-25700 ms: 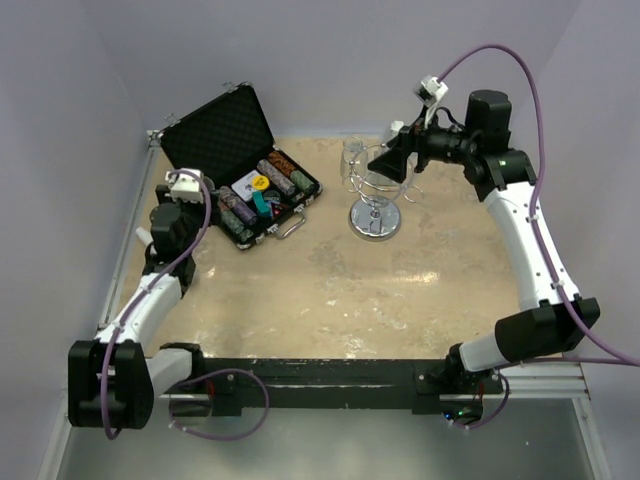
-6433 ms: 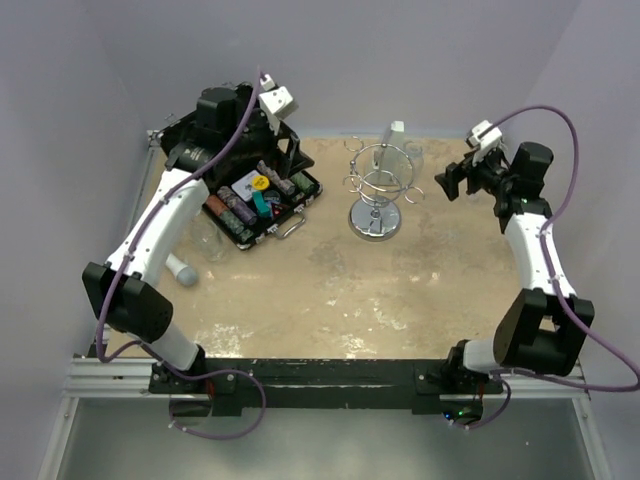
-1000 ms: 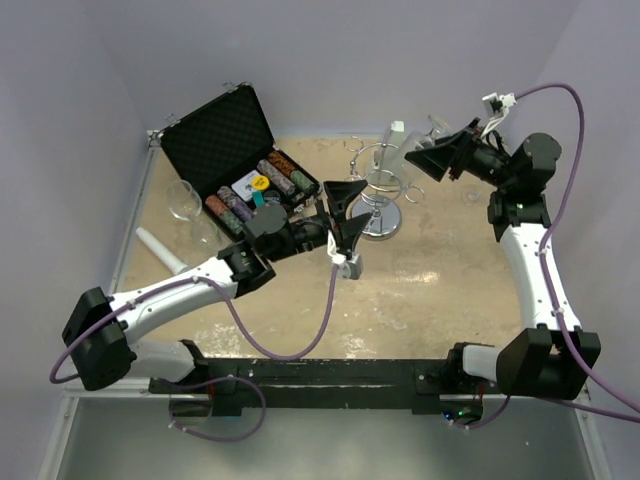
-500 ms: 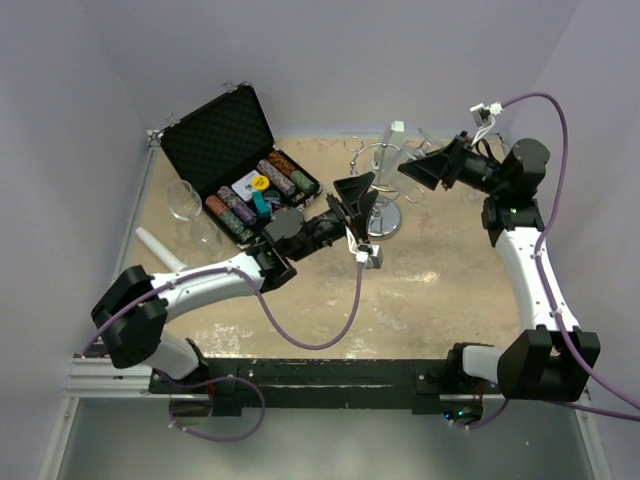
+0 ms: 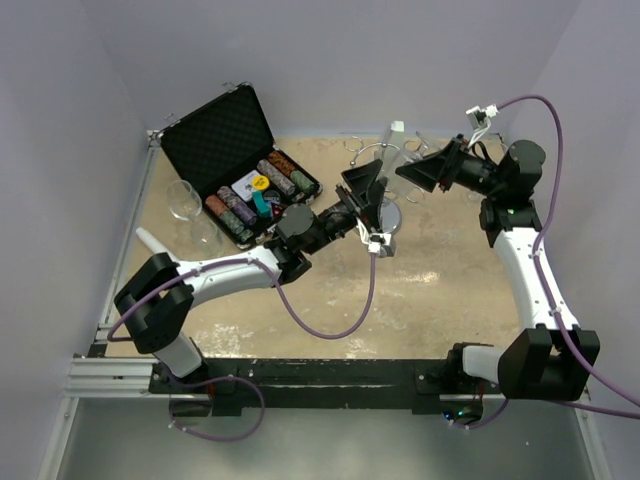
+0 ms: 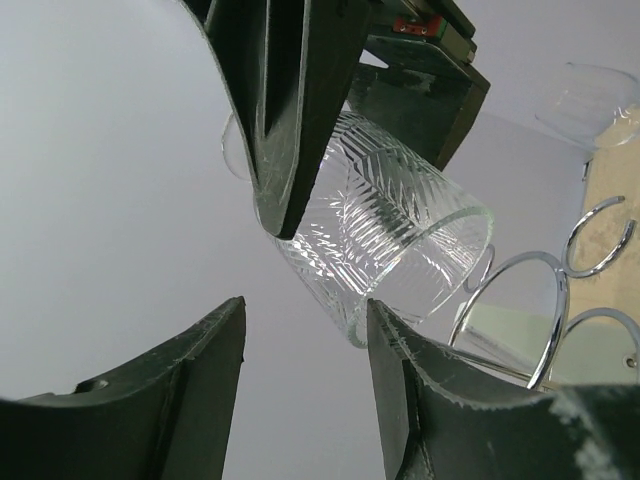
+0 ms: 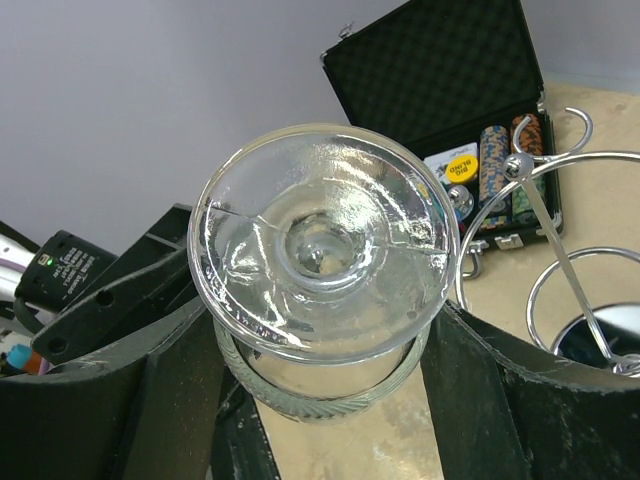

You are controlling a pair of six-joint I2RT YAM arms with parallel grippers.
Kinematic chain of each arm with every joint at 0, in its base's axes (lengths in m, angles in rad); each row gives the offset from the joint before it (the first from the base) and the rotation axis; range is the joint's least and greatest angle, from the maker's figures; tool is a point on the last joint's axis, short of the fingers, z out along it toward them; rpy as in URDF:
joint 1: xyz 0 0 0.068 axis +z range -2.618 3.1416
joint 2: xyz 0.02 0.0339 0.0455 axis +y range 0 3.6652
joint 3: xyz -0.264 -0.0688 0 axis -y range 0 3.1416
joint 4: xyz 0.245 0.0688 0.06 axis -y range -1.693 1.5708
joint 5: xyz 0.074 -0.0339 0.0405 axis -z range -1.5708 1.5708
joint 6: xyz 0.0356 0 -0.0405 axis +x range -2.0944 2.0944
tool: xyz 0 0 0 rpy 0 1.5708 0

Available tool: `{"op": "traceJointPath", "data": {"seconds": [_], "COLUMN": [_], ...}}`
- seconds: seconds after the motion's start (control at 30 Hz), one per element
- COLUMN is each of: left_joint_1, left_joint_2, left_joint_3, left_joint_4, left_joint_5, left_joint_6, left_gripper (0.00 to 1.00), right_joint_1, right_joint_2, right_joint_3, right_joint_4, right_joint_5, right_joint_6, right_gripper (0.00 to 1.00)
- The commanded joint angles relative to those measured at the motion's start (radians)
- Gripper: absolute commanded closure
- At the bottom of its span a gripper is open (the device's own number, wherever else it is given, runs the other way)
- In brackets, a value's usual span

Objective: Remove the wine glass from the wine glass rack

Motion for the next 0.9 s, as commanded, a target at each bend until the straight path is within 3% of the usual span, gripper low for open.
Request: {"op": "traceJointPath", "data": {"seconds": [0.0,0.07,0.27,0.33,0.43,0.53,0.57,0.87], "left_joint_1": [-0.005,-0.005,-0.005,-0.005,-0.005,-0.005,-0.005,0.002], "left_joint_2": [0.003,0.009,0.018,0.012,0.001,-0.008,-0.01,-0.056], "left_joint_3": [0.045,0.056,0.068,0.068,0.064,0.062,0.067,0.146], "left_joint_4": [0.101,0.101,0.098,0.097,0.094,0.091,0.088,-0.112], "left_joint_5": [0.008,0.013,0.026,0.027,0.025,0.014,0.01,-0.115], "left_joint_6": [0.0,0.0,0.0,-0.003,-0.009,-0.023,-0.032,-0.182], "left_gripper": [0.46,0.51,0.8,0.88,1.0,1.0,1.0,1.0], "right_joint_1": [0.008,0.011,0.015,0.014,0.014,0.014,0.014,0.008], "right_joint_2": [-0.021,-0.016,-0.015,-0.016,-0.015,-0.01,-0.009,-0.019], "right_joint_3": [0.007,0.005,0.008,0.005,0.004,0.004,0.005,0.03], "right_joint_4": [0.038,0.035,-0.011,-0.017,-0.022,-0.025,-0.027,-0.076], "right_joint_5": [0.004,0.007,0.05,0.065,0.082,0.096,0.101,0.116], "right_joint_6": [0.013,0.014,-0.018,-0.019,-0.019,-0.019,-0.019,-0.056], "right_gripper": [0.75,0.75,0.67,0.59,0.34,0.15,0.02,0.02]}}
